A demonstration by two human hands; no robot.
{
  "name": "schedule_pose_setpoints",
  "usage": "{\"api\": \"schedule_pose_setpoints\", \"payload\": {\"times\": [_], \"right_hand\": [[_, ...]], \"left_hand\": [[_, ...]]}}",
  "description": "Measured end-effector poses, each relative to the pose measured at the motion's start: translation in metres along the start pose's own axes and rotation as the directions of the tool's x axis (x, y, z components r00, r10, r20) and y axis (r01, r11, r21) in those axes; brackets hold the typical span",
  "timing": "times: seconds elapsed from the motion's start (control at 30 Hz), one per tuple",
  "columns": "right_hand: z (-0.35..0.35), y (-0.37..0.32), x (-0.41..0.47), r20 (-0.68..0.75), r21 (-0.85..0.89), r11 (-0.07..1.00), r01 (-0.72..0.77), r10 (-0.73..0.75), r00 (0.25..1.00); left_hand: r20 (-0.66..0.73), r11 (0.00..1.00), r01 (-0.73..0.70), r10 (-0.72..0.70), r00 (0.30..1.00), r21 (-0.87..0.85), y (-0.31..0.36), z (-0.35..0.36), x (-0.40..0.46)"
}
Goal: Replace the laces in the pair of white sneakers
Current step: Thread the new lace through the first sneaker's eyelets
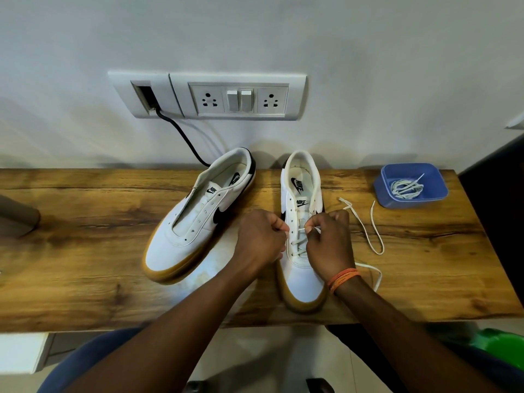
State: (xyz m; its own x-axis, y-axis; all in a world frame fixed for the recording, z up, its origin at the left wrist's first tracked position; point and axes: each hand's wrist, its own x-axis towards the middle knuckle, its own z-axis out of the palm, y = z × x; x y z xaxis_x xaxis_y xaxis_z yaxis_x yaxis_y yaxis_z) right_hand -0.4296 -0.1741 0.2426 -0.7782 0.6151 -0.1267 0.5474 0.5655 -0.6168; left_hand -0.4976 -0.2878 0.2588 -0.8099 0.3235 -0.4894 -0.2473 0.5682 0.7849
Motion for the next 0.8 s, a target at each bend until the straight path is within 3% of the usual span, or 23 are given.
{"api": "schedule_pose_setpoints", "payload": {"times": [0.27, 0.43, 0.67, 0.8], "right_hand": [[0.011, 0.009, 0.006, 0.067, 0.064, 0.997, -0.044, 0.039, 0.997], [0.023, 0.023, 0.019, 0.127, 0.232, 0.952, -0.199, 0.173, 0.977], [0.021, 0.024, 0.017, 0.131, 0.231, 0.957, -0.174, 0.146, 0.981], [0.013, 0.016, 0.017, 0.203, 0.337, 0.905, -0.259, 0.199, 0.959]], "left_hand": [[0.005, 0.999, -0.011, 0.011, 1.000, 0.037, -0.001, 0.000, 0.004], [0.014, 1.000, -0.003, 0.003, 1.000, 0.031, -0.003, -0.001, 0.007], [0.014, 1.000, 0.002, -0.002, 1.000, 0.003, -0.004, -0.001, 0.007], [0.021, 1.000, 0.008, -0.008, 1.000, -0.001, -0.003, -0.002, 0.007]]}}
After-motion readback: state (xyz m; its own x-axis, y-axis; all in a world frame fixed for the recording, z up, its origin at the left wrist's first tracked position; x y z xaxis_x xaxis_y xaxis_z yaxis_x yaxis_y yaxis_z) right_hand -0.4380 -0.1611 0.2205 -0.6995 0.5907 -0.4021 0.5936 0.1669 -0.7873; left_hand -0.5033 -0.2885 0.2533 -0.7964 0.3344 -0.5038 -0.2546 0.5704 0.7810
